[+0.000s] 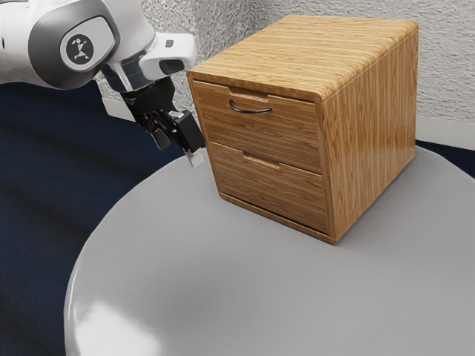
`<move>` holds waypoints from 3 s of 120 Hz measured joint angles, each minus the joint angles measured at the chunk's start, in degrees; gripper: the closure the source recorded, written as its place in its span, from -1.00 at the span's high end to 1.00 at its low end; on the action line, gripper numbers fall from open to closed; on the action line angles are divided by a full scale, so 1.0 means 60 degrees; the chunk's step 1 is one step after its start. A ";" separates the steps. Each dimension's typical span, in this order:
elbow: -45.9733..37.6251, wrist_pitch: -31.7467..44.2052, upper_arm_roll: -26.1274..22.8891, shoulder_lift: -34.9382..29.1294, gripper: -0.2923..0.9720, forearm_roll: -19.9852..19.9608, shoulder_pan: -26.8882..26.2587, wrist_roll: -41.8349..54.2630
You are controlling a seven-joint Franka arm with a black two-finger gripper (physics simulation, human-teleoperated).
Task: Pull the drawer handle with one arm to open the drawer
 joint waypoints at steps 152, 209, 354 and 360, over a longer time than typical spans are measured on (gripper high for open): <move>0.0592 0.1247 0.0932 -0.0559 0.48 -0.0059 0.0034 1.1111; -0.0373 0.3573 0.0731 -0.0139 0.08 -0.0193 0.0065 1.2800; -0.0018 0.5194 0.0674 0.1430 -0.08 -0.0876 -0.0007 1.3905; 0.0013 0.5198 0.0669 0.1464 -0.08 -0.0887 -0.0008 1.3918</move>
